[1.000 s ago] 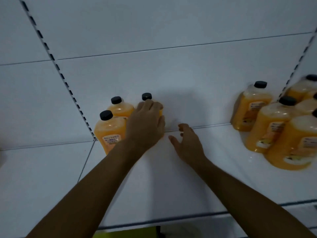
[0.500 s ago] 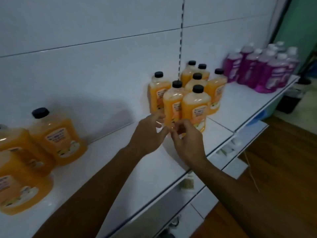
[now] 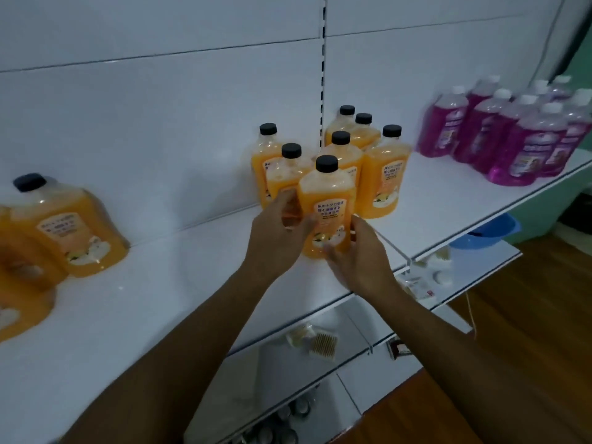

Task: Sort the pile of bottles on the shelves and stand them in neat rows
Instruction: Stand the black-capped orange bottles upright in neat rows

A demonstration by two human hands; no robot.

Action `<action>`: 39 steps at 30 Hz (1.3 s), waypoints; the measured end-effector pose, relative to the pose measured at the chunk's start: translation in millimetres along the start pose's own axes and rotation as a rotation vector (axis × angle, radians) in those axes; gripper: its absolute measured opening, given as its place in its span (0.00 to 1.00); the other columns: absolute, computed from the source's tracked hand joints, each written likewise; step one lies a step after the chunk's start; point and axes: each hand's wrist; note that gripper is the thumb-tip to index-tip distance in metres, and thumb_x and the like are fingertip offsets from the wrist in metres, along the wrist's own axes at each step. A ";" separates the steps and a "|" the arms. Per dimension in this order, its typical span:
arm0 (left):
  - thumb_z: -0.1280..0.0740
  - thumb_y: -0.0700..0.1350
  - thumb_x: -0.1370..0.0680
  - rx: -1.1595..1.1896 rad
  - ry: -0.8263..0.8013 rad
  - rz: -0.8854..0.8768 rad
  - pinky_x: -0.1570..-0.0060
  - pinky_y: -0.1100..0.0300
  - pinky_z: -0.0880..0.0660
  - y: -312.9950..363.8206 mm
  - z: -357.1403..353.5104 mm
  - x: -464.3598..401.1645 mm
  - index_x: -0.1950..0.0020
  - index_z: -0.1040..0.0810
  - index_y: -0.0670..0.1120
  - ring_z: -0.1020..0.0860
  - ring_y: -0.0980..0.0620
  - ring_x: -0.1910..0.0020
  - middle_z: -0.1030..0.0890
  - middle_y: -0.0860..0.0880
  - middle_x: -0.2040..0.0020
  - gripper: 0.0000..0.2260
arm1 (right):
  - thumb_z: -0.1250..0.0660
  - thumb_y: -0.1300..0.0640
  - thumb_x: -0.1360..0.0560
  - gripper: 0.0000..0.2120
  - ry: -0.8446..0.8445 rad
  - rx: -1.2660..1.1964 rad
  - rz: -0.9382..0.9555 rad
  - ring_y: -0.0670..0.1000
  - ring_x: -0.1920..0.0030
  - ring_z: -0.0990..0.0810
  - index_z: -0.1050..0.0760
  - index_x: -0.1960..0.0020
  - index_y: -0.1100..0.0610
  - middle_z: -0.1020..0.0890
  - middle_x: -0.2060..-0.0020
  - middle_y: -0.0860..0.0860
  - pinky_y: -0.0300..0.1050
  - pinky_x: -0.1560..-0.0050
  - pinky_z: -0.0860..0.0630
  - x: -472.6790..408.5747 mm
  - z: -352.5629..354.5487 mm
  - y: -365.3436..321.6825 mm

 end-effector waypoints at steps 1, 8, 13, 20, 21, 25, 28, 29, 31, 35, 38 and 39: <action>0.31 0.49 0.23 0.002 0.017 0.008 0.54 0.75 0.26 1.1 -1.0 3.1 0.37 0.25 0.50 0.23 0.68 0.53 0.21 0.62 0.51 0.15 | 0.29 0.45 0.29 0.23 0.005 -0.011 0.019 0.48 0.45 0.21 0.31 0.37 0.46 0.22 0.44 0.46 0.52 0.46 0.21 -0.2 0.8 4.0; 0.30 0.49 0.24 -0.056 0.140 0.063 0.54 0.62 0.20 -2.9 25.1 28.5 0.36 0.24 0.48 0.20 0.57 0.54 0.19 0.52 0.50 0.17 | 0.28 0.53 0.27 0.21 -0.082 -0.084 0.044 0.50 0.45 0.22 0.29 0.37 0.51 0.22 0.43 0.48 0.49 0.44 0.23 12.0 -11.1 -10.1; 0.32 0.51 0.23 -0.141 0.242 0.080 0.55 0.66 0.21 -7.7 77.2 47.2 0.36 0.23 0.48 0.20 0.57 0.52 0.19 0.51 0.46 0.17 | 0.28 0.53 0.26 0.22 -0.194 -0.171 0.170 0.45 0.46 0.23 0.32 0.36 0.51 0.22 0.41 0.45 0.44 0.45 0.23 22.8 -53.5 -45.1; 0.34 0.50 0.22 -0.163 0.390 0.220 0.53 0.61 0.19 -33.5 170.5 88.7 0.33 0.24 0.49 0.19 0.57 0.53 0.19 0.52 0.47 0.18 | 0.29 0.46 0.27 0.24 -0.343 -0.077 0.294 0.48 0.47 0.21 0.32 0.34 0.50 0.21 0.41 0.46 0.49 0.47 0.22 29.9 -133.7 -111.1; 0.34 0.49 0.22 -0.164 0.410 0.223 0.52 0.61 0.20 -37.8 182.3 94.9 0.33 0.25 0.49 0.19 0.58 0.52 0.19 0.53 0.46 0.18 | 0.30 0.44 0.27 0.25 -0.355 -0.069 0.310 0.48 0.48 0.21 0.32 0.34 0.50 0.21 0.42 0.45 0.49 0.48 0.22 31.0 -145.9 -119.2; 0.33 0.46 0.22 -0.124 0.494 0.244 0.52 0.68 0.23 -48.9 218.6 111.8 0.35 0.27 0.51 0.22 0.67 0.49 0.21 0.58 0.45 0.15 | 0.32 0.41 0.27 0.24 -0.384 -0.061 0.334 0.47 0.51 0.20 0.31 0.34 0.48 0.20 0.44 0.44 0.51 0.49 0.21 34.0 -189.3 -147.6; 0.33 0.45 0.22 -0.116 0.458 0.240 0.44 0.58 0.23 -57.2 233.5 116.3 0.36 0.27 0.53 0.22 0.60 0.44 0.21 0.58 0.43 0.15 | 0.32 0.40 0.27 0.23 -0.395 -0.068 0.333 0.49 0.52 0.19 0.30 0.37 0.47 0.19 0.46 0.45 0.55 0.50 0.20 31.9 -215.5 -163.0; 0.33 0.46 0.22 -0.137 0.436 0.236 0.43 0.56 0.23 -60.7 237.0 117.2 0.35 0.27 0.52 0.22 0.59 0.42 0.21 0.57 0.41 0.16 | 0.32 0.40 0.27 0.22 -0.398 -0.069 0.338 0.49 0.52 0.19 0.30 0.37 0.47 0.19 0.46 0.45 0.55 0.50 0.20 30.7 -222.5 -166.4; 0.35 0.48 0.21 -0.194 0.413 0.233 0.41 0.54 0.23 -68.7 242.9 118.6 0.30 0.30 0.51 0.23 0.57 0.40 0.22 0.55 0.38 0.19 | 0.32 0.40 0.27 0.21 -0.405 -0.065 0.343 0.49 0.51 0.19 0.29 0.38 0.47 0.19 0.47 0.45 0.55 0.50 0.20 28.1 -233.8 -170.9; 0.36 0.50 0.20 -0.339 0.390 0.252 0.44 0.53 0.22 -80.0 251.4 117.5 0.27 0.34 0.51 0.22 0.53 0.43 0.22 0.52 0.38 0.21 | 0.31 0.43 0.26 0.19 -0.432 -0.067 0.330 0.49 0.50 0.19 0.29 0.38 0.47 0.18 0.47 0.46 0.54 0.50 0.20 23.0 -248.0 -173.6; 0.35 0.47 0.21 -0.375 0.385 0.275 0.45 0.51 0.22 -84.3 254.2 115.1 0.28 0.32 0.49 0.22 0.52 0.45 0.22 0.51 0.39 0.21 | 0.33 0.44 0.25 0.19 -0.443 -0.060 0.334 0.50 0.49 0.19 0.29 0.37 0.48 0.18 0.46 0.47 0.55 0.49 0.20 20.0 -254.9 -173.4; 0.35 0.46 0.21 -0.366 0.385 0.284 0.44 0.51 0.22 -85.3 254.5 114.3 0.29 0.32 0.49 0.22 0.52 0.44 0.21 0.51 0.39 0.21 | 0.34 0.43 0.25 0.19 -0.444 -0.055 0.335 0.50 0.49 0.19 0.29 0.37 0.47 0.18 0.45 0.47 0.56 0.49 0.20 19.2 -256.7 -173.9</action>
Point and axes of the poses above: each hand's wrist, its own x-axis away from the middle knuckle, its own z-axis out of the back of the hand, y = z × x
